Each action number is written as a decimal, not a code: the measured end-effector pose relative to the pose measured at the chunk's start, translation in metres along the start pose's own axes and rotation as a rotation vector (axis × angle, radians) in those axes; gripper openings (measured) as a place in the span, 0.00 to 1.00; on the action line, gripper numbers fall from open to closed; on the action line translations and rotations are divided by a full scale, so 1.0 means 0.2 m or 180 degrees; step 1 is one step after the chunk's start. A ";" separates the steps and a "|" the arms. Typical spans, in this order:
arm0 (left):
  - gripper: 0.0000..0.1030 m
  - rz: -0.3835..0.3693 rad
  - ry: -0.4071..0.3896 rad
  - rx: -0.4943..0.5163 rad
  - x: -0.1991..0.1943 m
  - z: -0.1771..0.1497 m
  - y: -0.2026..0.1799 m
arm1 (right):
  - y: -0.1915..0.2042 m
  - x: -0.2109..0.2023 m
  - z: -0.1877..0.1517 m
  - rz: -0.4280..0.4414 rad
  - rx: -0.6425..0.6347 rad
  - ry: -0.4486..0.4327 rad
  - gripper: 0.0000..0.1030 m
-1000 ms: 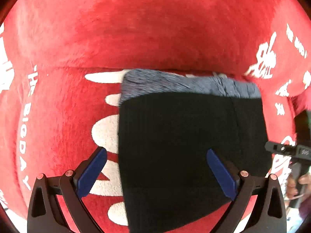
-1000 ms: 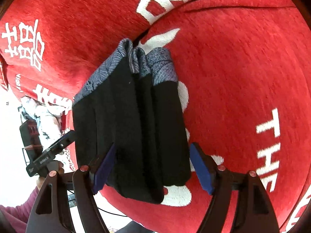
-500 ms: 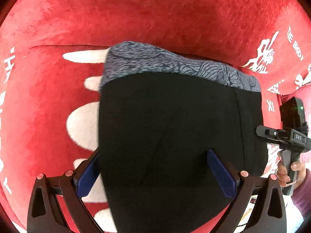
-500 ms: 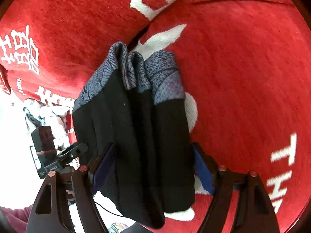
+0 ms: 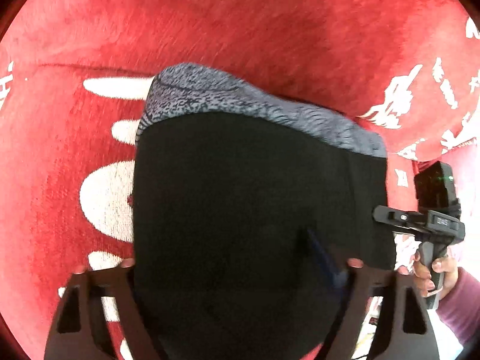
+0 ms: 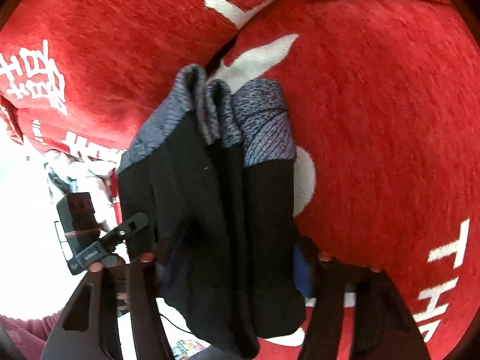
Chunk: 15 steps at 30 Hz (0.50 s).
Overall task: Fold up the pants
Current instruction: 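Open both grippers and release the folded trousers onto the bedspread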
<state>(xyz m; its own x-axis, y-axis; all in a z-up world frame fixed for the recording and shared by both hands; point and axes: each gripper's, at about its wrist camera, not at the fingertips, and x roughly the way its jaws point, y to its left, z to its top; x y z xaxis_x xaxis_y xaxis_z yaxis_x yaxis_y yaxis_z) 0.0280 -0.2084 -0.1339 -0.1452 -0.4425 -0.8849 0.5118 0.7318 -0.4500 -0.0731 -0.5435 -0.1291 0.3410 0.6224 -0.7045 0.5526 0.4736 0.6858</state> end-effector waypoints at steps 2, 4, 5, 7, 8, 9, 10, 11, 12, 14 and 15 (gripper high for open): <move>0.64 -0.0038 -0.0036 0.0002 -0.05 -0.01 0.01 | -0.01 -0.03 -0.01 0.0057 0.0038 -0.0056 0.45; 0.61 -0.0095 -0.0062 -0.0015 -0.11 -0.01 0.02 | -0.01 -0.07 -0.04 0.0204 0.0117 -0.0103 0.43; 0.60 -0.0115 -0.0076 -0.0011 -0.13 -0.02 0.01 | 0.00 -0.08 -0.05 0.0237 0.0116 -0.0111 0.42; 0.59 -0.0116 -0.0094 0.0023 -0.18 -0.03 -0.01 | 0.03 -0.10 -0.07 0.0281 0.0098 -0.0113 0.40; 0.57 -0.0110 -0.0099 0.0043 -0.21 -0.05 -0.01 | 0.04 -0.11 -0.08 0.0302 0.0094 -0.0104 0.40; 0.57 -0.0113 -0.0104 0.0059 -0.24 -0.06 -0.02 | 0.06 -0.11 -0.10 0.0322 0.0090 -0.0091 0.40; 0.57 -0.0117 -0.0105 0.0064 -0.27 -0.07 -0.03 | 0.07 -0.11 -0.11 0.0333 0.0084 -0.0079 0.40; 0.57 -0.0123 -0.0108 0.0064 -0.30 -0.09 -0.03 | 0.10 -0.12 -0.14 0.0347 0.0069 -0.0056 0.40; 0.57 -0.0129 -0.0111 0.0065 -0.33 -0.11 -0.03 | 0.12 -0.12 -0.17 0.0365 0.0057 -0.0036 0.40; 0.57 -0.0129 -0.0108 0.0072 -0.40 -0.16 -0.01 | 0.17 -0.11 -0.24 0.0401 0.0047 -0.0012 0.40; 0.57 -0.0110 -0.0103 0.0077 -0.43 -0.20 0.00 | 0.19 -0.10 -0.27 0.0420 0.0042 0.0000 0.40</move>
<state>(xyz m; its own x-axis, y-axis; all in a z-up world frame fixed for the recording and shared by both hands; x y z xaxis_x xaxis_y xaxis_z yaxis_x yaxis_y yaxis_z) 0.0076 -0.1491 -0.0624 -0.1359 -0.4842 -0.8643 0.5274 0.7032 -0.4768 -0.1005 -0.5049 -0.0786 0.4114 0.6788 -0.6083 0.5129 0.3792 0.7701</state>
